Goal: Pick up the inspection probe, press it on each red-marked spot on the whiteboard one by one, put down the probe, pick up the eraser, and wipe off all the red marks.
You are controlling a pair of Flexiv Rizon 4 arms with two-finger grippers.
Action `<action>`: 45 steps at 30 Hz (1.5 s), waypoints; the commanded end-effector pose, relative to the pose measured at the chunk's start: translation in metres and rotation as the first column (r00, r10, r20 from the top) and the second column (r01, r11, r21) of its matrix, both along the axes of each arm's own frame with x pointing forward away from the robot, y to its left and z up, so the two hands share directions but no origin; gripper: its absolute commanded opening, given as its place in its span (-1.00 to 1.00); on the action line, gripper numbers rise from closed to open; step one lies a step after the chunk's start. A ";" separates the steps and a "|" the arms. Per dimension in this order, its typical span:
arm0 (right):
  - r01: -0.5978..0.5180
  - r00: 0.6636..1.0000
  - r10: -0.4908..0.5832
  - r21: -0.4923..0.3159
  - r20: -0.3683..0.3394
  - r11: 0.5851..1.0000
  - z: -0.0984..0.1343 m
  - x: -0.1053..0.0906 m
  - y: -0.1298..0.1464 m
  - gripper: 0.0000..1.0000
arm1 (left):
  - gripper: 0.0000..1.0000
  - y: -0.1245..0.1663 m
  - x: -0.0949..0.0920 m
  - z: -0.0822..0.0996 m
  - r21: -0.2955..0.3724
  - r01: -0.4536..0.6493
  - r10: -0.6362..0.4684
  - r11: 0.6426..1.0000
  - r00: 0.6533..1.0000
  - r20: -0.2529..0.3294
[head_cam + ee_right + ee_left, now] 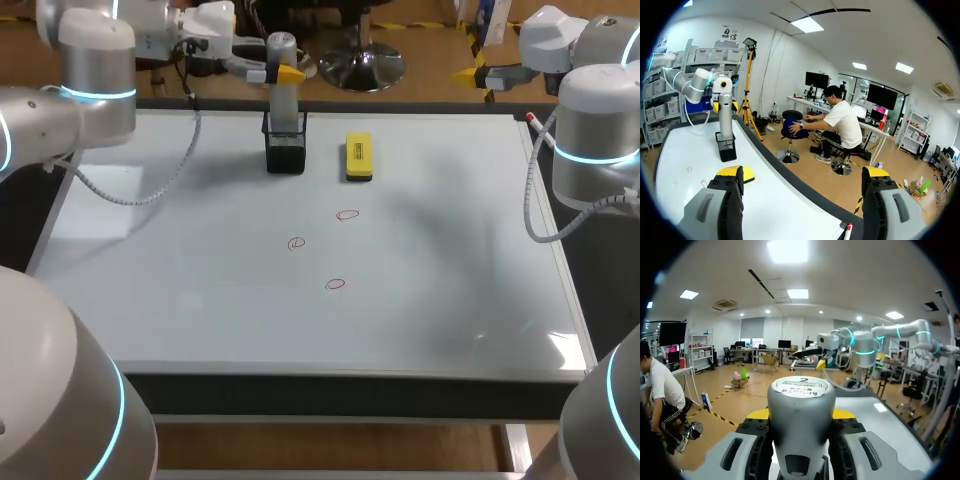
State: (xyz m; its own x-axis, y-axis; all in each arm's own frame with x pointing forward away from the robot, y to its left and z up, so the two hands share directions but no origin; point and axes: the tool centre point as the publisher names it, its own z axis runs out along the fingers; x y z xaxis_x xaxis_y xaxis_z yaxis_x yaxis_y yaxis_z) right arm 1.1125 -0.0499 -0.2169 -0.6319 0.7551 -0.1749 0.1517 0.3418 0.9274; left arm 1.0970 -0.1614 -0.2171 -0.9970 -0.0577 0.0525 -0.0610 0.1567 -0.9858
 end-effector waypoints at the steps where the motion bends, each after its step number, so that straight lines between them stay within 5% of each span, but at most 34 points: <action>1: -0.001 1.000 0.001 0.000 0.000 1.000 0.000 0.000 0.000 1.00 | -1.00 0.002 -0.004 0.012 0.004 -0.011 0.011 1.000 1.000 0.007; 21: -0.001 1.000 0.001 0.000 0.000 1.000 0.000 0.000 0.000 1.00 | -1.00 0.036 -0.023 0.059 0.006 -0.117 0.116 0.993 0.988 0.098; 35: -0.001 1.000 0.001 0.000 0.000 1.000 0.000 0.000 0.000 1.00 | -1.00 0.098 -0.052 0.053 0.023 -0.300 0.295 0.954 0.946 0.132; 45: -0.001 1.000 0.001 0.000 0.000 1.000 0.000 0.000 0.000 1.00 | -1.00 0.137 -0.075 0.033 0.024 -0.384 0.377 0.923 0.915 0.141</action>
State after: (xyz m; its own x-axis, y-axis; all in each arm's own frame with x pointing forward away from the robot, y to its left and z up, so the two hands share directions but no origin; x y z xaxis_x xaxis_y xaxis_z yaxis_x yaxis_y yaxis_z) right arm 1.1125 -0.0499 -0.2168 -0.6319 0.7551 -0.1749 0.1517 0.3418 0.9274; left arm 1.0371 -0.0350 -0.1830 -0.9409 -0.3319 -0.0667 -0.0023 0.2033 -0.9791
